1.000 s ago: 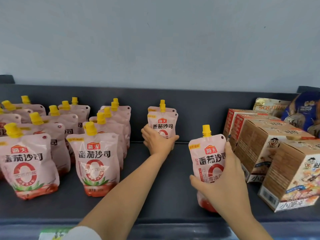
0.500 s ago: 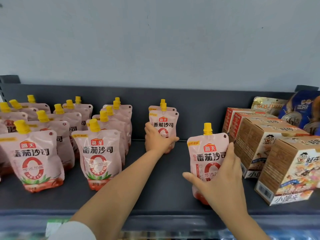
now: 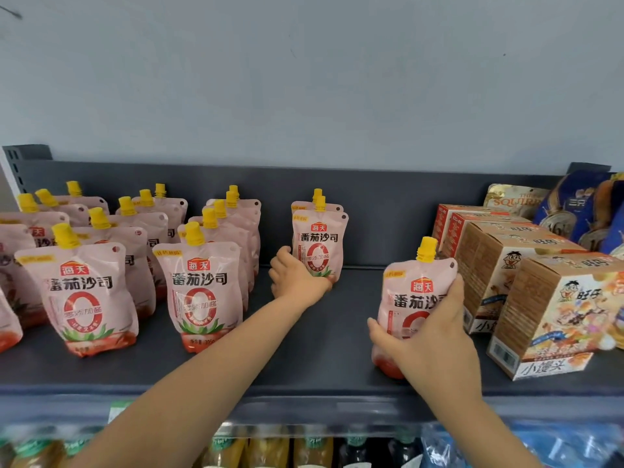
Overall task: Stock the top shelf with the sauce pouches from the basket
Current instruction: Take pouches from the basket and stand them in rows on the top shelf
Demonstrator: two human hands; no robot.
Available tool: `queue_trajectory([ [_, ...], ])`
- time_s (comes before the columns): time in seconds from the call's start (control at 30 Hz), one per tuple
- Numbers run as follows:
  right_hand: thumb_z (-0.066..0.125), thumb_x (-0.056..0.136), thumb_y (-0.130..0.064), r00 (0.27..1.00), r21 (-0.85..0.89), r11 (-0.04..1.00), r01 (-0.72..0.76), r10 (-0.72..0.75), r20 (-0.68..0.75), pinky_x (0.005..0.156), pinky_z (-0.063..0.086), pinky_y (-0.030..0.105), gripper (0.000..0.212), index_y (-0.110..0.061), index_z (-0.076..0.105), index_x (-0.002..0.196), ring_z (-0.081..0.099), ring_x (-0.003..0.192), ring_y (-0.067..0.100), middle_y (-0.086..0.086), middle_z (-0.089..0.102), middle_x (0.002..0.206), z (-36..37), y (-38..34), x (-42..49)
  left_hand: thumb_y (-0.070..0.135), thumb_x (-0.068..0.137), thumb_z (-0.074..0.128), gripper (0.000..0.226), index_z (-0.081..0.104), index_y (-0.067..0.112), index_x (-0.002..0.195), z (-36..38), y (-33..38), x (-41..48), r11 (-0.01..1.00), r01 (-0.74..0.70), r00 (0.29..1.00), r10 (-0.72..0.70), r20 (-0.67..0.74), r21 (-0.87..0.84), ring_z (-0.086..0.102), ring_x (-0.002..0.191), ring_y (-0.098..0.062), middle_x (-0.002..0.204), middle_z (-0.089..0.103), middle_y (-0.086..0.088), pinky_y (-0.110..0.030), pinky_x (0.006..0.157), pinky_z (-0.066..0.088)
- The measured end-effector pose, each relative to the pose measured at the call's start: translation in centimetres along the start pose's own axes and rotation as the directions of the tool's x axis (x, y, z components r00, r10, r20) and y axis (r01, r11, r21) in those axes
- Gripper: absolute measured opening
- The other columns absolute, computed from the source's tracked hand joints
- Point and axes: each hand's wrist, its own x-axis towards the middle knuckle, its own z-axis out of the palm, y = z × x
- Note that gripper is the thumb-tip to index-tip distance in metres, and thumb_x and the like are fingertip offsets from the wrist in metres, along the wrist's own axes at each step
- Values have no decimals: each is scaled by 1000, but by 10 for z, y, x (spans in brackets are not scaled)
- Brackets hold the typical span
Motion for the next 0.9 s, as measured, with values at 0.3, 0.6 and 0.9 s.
queue_trajectory([
  [0.3,73,66,-60,987,187,982,28,-57,152,88,48,40,128,-11,-11,148,51,118,31,10,32,141,70,-76,61,-6,70,71,66,42,22,122,-45,-18,-25,949,-32,885,173,432,-313,57,107,-15,114,58,4,-37,94,51],
  [0.6,77,63,-58,980,296,955,39,-94,174,90,51,42,127,-15,-6,149,50,118,30,10,37,136,116,-88,74,1,82,70,86,24,32,147,-42,-37,-10,904,-363,891,408,198,-226,65,93,-3,111,62,16,-12,77,51],
  [0.9,75,77,-37,936,282,956,76,-166,312,100,44,45,118,-24,-18,148,46,127,28,12,33,145,98,-61,80,9,81,73,85,23,24,148,-24,-35,-4,918,-374,906,392,162,-132,52,124,-14,135,54,2,-31,103,43],
])
